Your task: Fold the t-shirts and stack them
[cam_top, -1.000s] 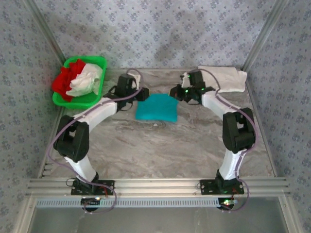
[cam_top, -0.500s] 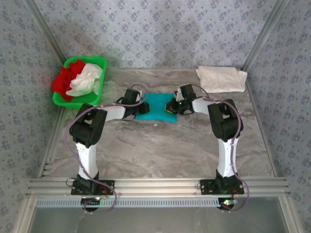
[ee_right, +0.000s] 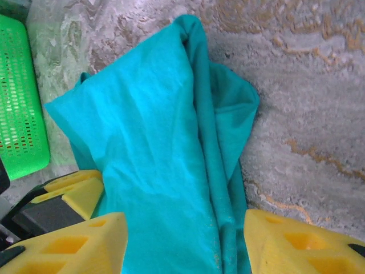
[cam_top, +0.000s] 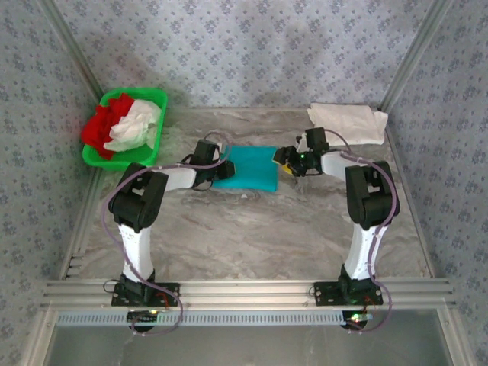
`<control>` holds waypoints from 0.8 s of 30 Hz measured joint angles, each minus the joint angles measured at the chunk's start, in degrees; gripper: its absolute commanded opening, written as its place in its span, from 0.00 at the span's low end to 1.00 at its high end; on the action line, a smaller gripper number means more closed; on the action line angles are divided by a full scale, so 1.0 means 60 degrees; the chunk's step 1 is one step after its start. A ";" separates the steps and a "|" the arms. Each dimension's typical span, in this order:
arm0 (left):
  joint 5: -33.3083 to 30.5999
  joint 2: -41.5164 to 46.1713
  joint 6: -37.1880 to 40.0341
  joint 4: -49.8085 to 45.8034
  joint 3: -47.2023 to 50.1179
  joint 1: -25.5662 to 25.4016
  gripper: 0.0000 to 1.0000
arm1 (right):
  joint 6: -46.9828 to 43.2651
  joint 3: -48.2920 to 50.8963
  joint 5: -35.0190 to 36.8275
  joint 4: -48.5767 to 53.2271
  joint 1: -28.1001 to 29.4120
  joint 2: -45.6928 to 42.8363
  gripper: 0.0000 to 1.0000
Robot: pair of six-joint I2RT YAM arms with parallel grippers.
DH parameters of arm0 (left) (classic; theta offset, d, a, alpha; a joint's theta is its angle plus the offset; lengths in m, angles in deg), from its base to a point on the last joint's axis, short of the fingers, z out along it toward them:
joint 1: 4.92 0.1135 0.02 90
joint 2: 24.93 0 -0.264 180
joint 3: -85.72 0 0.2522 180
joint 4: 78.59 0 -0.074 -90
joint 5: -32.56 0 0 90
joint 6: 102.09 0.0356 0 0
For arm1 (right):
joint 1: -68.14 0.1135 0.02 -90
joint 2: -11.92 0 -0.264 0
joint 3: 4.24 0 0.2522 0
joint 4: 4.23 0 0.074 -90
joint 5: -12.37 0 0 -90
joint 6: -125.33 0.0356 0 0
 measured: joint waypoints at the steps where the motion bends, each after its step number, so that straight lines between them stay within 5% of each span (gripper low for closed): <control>1: 0.0000 0.0000 -0.0007 0.0000 0.0000 0.0000 0.28 | -0.0004 0.0000 -0.0015 0.0018 0.0018 0.0026 0.59; 17: 0.0000 0.0015 -0.0004 0.0029 0.0036 -0.0011 0.28 | 0.0091 -0.0736 -0.0379 0.0073 0.0790 0.1086 0.59; 21: 0.0004 0.0015 -0.0007 0.0036 0.0036 -0.0029 0.28 | 0.0266 -0.1035 -0.0423 0.0029 0.1031 0.1337 0.51; 24: 0.0004 0.0015 -0.0015 0.0040 0.0036 -0.0029 0.28 | 0.0441 -0.1228 -0.0408 0.0025 0.1151 0.1446 0.35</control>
